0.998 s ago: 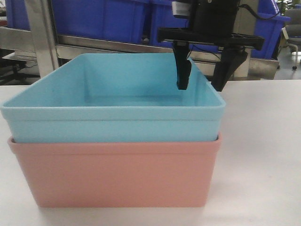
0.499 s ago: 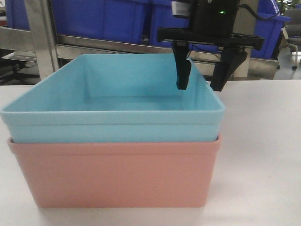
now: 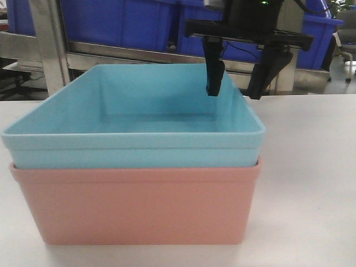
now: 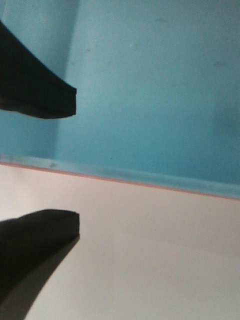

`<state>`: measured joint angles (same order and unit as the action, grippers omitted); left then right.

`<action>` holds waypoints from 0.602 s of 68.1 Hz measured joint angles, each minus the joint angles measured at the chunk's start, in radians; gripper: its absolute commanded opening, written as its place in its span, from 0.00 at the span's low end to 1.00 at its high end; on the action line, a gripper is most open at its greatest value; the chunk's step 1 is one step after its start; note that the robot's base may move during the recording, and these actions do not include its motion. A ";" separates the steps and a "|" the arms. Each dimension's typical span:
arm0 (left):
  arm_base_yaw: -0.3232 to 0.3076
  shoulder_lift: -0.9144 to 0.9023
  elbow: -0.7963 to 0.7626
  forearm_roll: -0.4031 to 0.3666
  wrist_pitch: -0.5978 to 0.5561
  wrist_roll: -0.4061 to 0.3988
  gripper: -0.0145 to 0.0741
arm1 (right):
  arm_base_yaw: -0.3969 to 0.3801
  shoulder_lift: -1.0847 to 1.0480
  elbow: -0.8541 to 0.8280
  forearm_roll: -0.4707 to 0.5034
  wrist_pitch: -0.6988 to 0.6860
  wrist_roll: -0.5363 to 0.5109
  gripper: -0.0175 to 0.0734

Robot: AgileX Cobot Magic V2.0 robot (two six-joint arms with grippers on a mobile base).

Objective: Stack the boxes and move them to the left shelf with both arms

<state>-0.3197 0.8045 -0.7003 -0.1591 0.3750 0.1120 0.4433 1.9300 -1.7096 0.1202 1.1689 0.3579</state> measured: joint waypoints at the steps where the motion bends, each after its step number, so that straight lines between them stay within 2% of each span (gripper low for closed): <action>1: 0.000 0.012 0.000 -0.004 -0.005 0.000 0.56 | 0.000 0.000 0.000 0.000 0.000 0.000 0.74; 7: 0.000 0.093 -0.017 -0.033 -0.021 0.000 0.56 | 0.000 0.000 0.000 0.000 0.007 0.000 0.74; 14: -0.002 0.190 -0.085 -0.057 0.034 0.000 0.56 | 0.000 0.000 0.000 0.000 0.016 0.000 0.74; 22: -0.004 0.321 -0.212 -0.068 0.157 -0.013 0.56 | 0.000 0.000 0.000 0.000 0.017 0.012 0.74; 41: -0.006 0.680 -0.599 -0.072 0.459 -0.119 0.56 | 0.000 0.000 0.000 0.000 0.006 0.029 0.74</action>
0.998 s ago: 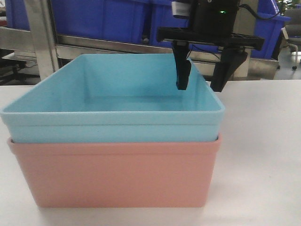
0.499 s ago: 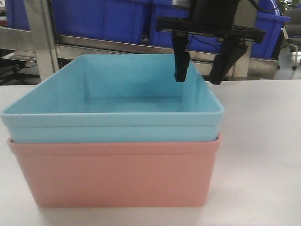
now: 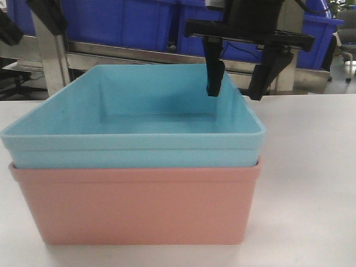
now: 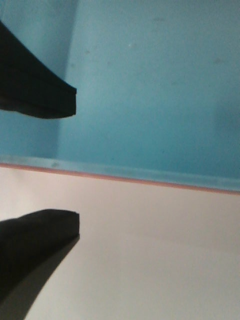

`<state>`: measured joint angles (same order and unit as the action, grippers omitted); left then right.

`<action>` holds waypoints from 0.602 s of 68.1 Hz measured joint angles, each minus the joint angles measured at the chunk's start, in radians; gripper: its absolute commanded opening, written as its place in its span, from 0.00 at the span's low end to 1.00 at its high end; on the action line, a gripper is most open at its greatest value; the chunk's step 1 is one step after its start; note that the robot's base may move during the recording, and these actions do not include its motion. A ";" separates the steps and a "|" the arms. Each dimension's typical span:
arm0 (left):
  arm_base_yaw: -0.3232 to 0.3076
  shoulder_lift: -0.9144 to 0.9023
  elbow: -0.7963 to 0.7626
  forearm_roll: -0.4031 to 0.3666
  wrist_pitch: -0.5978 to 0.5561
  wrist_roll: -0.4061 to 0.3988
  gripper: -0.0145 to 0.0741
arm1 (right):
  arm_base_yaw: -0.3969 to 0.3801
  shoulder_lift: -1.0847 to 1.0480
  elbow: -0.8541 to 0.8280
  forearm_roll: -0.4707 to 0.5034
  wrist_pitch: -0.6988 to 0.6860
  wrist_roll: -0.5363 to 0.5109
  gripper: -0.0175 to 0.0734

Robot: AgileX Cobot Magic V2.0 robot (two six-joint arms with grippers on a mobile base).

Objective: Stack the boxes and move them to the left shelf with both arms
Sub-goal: 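Lower both grippers onto the light-blue bin's far rim and grasp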

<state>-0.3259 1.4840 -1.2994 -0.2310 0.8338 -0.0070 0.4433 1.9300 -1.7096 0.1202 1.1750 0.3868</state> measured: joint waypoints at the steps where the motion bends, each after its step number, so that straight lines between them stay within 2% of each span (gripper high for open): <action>1: -0.002 0.009 -0.009 0.002 0.007 -0.007 0.56 | 0.000 0.000 0.000 0.000 0.000 0.000 0.74; 9: -0.024 0.145 -0.159 0.038 0.125 -0.091 0.56 | 0.000 0.000 0.000 0.000 0.000 0.009 0.74; 23: -0.105 0.299 -0.302 0.209 0.297 -0.282 0.56 | 0.014 0.000 0.000 -0.017 0.000 0.039 0.74; 31: -0.128 0.339 -0.311 0.213 0.327 -0.314 0.56 | 0.038 0.000 0.000 -0.025 0.000 0.045 0.74; 41: -0.129 0.358 -0.318 0.209 0.356 -0.323 0.56 | 0.051 0.000 0.000 -0.025 0.000 0.045 0.74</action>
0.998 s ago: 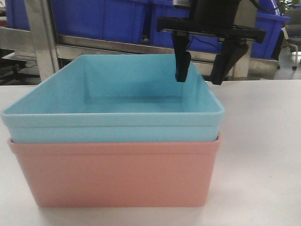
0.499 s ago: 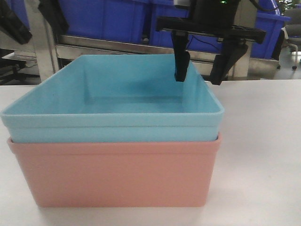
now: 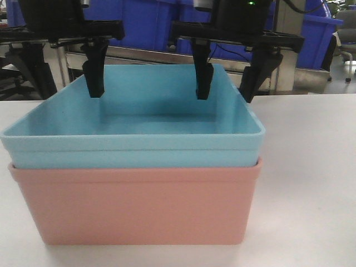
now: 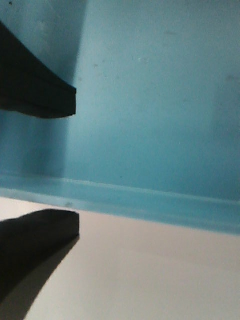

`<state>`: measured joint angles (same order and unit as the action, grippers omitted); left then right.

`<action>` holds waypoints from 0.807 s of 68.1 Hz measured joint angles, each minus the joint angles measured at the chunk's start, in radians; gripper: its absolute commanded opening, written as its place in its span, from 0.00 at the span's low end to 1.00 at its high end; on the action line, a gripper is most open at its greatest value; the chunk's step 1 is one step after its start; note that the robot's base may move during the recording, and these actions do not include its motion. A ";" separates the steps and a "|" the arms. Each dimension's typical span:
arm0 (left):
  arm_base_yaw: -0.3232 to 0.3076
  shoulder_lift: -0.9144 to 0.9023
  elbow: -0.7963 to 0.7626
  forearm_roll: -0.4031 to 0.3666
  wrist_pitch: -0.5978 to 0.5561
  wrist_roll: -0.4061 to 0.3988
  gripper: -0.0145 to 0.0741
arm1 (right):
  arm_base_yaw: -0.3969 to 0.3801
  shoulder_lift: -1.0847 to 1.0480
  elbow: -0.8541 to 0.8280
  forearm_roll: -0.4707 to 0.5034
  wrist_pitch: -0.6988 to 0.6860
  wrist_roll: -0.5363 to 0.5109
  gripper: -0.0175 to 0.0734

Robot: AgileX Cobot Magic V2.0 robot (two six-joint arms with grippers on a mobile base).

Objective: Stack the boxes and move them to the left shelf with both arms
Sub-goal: 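Lower both grippers onto the light-blue bin's far rim and grasp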

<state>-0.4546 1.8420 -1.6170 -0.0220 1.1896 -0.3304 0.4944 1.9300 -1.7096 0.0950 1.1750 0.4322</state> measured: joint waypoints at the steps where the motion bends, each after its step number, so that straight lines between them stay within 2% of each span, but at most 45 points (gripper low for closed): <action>1: 0.000 0.001 0.000 0.000 0.000 0.000 0.56 | 0.000 0.000 0.000 0.000 0.000 0.000 0.74; 55: 0.013 0.104 -0.001 -0.046 -0.006 -0.005 0.56 | 0.000 0.062 0.021 -0.017 -0.013 0.049 0.74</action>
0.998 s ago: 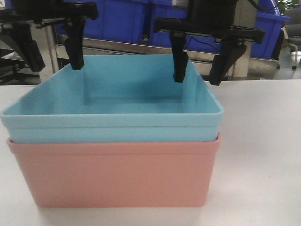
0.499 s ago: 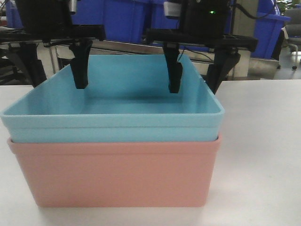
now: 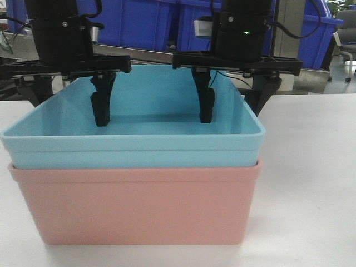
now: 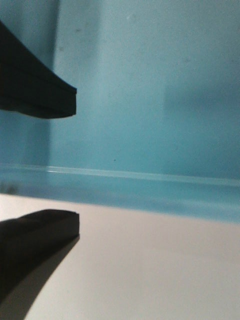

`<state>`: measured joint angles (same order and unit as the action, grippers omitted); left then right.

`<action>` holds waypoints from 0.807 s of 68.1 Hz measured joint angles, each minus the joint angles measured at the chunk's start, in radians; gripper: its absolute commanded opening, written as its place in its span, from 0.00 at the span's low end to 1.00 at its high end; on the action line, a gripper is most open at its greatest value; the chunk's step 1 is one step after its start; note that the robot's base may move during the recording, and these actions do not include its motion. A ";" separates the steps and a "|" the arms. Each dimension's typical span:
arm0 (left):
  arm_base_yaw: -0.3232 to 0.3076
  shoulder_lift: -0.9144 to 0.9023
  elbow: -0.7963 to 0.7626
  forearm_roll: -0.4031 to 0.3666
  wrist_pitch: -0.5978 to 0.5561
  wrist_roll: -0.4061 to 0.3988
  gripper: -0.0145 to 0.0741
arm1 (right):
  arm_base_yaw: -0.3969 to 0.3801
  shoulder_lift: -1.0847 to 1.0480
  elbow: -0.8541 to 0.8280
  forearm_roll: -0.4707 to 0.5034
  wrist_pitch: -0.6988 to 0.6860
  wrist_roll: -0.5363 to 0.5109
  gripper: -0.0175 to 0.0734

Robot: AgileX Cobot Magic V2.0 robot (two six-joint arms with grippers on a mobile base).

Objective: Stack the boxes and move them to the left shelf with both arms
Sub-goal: 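Lower both grippers onto the light-blue bin's far rim and grasp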

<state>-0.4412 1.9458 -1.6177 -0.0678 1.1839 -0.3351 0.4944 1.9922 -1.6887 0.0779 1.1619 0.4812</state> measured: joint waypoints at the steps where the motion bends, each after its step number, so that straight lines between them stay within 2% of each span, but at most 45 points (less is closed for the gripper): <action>1: 0.000 0.000 0.000 0.000 -0.002 0.000 0.56 | 0.000 0.000 0.000 0.000 0.000 0.000 0.74; 55: 0.013 0.017 0.000 -0.007 0.029 0.008 0.56 | 0.000 0.037 0.000 0.000 0.040 0.002 0.74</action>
<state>-0.4286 1.9629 -1.6177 -0.0746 1.2131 -0.3272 0.4944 2.0294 -1.6887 0.0779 1.2019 0.4832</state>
